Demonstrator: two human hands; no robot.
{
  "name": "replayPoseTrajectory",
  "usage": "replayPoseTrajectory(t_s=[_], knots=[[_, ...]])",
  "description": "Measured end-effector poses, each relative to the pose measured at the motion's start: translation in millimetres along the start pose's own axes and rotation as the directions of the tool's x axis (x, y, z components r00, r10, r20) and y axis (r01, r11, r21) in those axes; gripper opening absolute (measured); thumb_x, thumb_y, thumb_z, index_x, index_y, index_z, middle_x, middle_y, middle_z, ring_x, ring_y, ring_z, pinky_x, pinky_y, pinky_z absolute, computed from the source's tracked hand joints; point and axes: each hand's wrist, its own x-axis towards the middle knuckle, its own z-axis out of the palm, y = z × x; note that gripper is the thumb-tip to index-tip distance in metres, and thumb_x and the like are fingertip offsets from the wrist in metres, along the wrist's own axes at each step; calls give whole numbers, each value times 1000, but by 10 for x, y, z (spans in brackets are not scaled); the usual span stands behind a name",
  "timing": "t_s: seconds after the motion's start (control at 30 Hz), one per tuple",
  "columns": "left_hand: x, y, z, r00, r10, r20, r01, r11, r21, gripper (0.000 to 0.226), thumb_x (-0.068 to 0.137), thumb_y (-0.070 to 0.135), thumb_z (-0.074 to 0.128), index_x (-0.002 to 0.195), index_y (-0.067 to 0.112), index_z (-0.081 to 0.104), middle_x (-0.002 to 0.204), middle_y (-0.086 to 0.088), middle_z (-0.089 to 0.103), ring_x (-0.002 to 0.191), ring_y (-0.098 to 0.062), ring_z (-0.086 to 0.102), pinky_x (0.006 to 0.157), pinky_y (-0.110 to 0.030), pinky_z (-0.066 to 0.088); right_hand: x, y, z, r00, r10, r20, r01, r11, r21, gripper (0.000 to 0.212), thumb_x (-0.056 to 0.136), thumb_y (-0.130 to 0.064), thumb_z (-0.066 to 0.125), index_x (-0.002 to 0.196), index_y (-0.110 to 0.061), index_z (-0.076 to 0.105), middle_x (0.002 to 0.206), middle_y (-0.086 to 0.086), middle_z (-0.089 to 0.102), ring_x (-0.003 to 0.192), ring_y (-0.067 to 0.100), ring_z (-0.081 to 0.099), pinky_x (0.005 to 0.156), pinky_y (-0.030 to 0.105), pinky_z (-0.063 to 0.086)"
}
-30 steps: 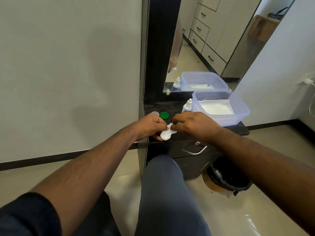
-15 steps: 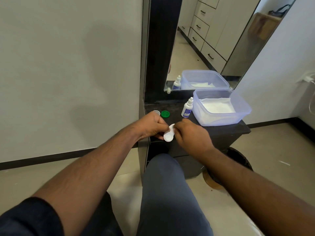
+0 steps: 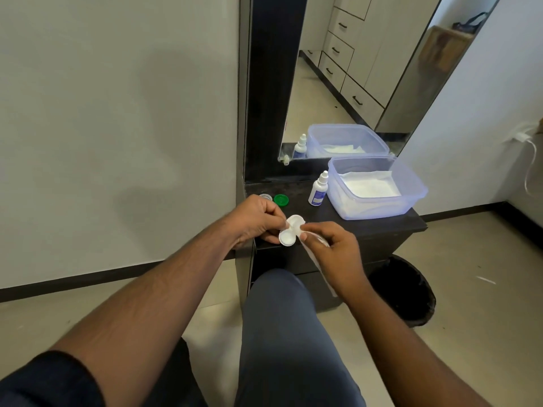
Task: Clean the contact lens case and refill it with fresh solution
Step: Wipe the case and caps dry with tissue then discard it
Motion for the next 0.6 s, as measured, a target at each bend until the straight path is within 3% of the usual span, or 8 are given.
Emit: replayPoseTrajectory(t_s=[0.07, 0.13, 0.17, 0.3, 0.6], knots=[[-3, 13, 0, 1000, -13, 4, 13, 1000, -12, 13, 79, -7, 67, 89, -13, 65, 82, -21, 69, 65, -22, 70, 53, -23, 57, -5, 15, 28, 984, -175, 45, 181, 960, -215, 16, 83, -13, 72, 98, -14, 74, 96, -3, 69, 89, 5, 63, 80, 14, 49], [-17, 20, -8, 999, -27, 33, 27, 1000, -15, 7, 79, -7, 66, 85, -10, 65, 83, -21, 69, 68, -23, 70, 56, -24, 58, -5, 0, 74, 970, -238, 50, 242, 928, -283, 15, 83, -12, 71, 98, -11, 74, 96, 2, 68, 87, 11, 63, 79, 22, 52], [-34, 26, -14, 998, -26, 55, 27, 999, -23, 1, 78, -8, 66, 79, -7, 65, 81, -19, 68, 69, -23, 69, 59, -25, 59, -4, -14, 100, 969, -242, 45, 244, 920, -305, 15, 83, -12, 71, 98, -10, 74, 96, 4, 67, 86, 13, 63, 78, 26, 53], [-65, 17, -47, 996, -31, 84, 36, 997, -64, 19, 78, -12, 63, 65, 0, 59, 75, -17, 65, 67, -20, 69, 55, -20, 55, 10, -66, 166, 969, -244, 39, 240, 893, -380, 16, 86, -16, 68, 100, -13, 74, 96, 4, 65, 83, 15, 62, 73, 35, 54], [-88, -17, -4, 1000, 23, -9, -24, 999, -45, 21, 74, -12, 66, 60, 3, 61, 70, -13, 67, 66, -19, 69, 61, -26, 57, 44, -204, 208, 999, -36, 22, 42, 890, -454, 19, 88, -25, 62, 101, -16, 71, 99, 3, 61, 85, 17, 58, 69, 29, 43]])
